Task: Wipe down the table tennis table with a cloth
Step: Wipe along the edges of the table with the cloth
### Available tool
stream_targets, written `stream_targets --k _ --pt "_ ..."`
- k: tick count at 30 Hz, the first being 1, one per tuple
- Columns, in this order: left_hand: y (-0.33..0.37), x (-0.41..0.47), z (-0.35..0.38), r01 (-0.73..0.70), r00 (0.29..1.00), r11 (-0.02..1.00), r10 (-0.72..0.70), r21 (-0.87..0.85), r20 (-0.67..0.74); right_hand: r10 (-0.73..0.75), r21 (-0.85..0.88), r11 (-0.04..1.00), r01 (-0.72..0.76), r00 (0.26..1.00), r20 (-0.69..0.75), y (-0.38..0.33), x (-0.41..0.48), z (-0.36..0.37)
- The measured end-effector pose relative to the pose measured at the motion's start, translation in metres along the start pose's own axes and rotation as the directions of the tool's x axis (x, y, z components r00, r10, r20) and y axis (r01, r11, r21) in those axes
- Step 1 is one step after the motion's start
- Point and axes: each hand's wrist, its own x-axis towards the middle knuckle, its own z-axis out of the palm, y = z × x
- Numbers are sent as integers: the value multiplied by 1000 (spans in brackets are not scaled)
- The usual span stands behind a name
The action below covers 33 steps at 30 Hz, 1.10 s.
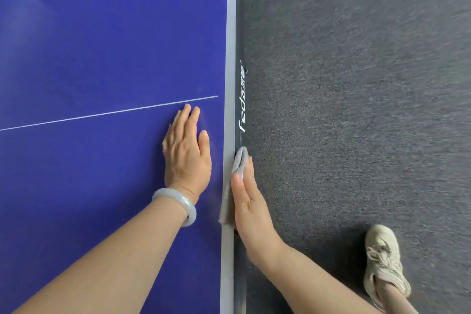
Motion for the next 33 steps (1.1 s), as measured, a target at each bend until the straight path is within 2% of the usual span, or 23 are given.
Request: stream_targets --k 2,5,7,11,15,17,21,25,27,30,33 --pt "1 -1 0 8 1000 1000 -8 2 10 9 21 1000 -10 1000 7 -30 56 -5" --pt "0 -2 0 4 1000 1000 -4 -5 12 50 180 983 -44 998 -27 -75 134 -17" --pt "-1 -1 0 9 1000 1000 -9 -6 7 -2 159 987 15 996 -86 -80 150 -16" --pt "1 -2 0 -2 1000 1000 2 10 7 -175 24 984 175 984 12 -40 90 -8" --pt "0 -1 1 -19 1000 1000 19 21 0 -127 49 991 121 983 136 18 -10 -13" --pt "-1 0 1 -23 1000 999 23 23 -2 -107 -10 994 110 979 173 23 -15 -15" --pt "0 -1 0 -15 1000 999 15 39 8 -127 -106 985 136 988 88 -21 80 -13" --pt "1 -2 0 -16 1000 999 15 48 18 -117 -93 989 115 993 -19 -63 150 -10" --pt "2 -2 0 -11 1000 999 10 51 19 -142 -134 981 140 990 -10 -48 130 -8" --pt "2 -2 0 -6 1000 998 5 59 23 -169 -146 974 171 985 25 3 52 -4" --pt "1 -2 0 -13 1000 999 12 46 21 -97 -126 987 104 993 63 36 -14 0"
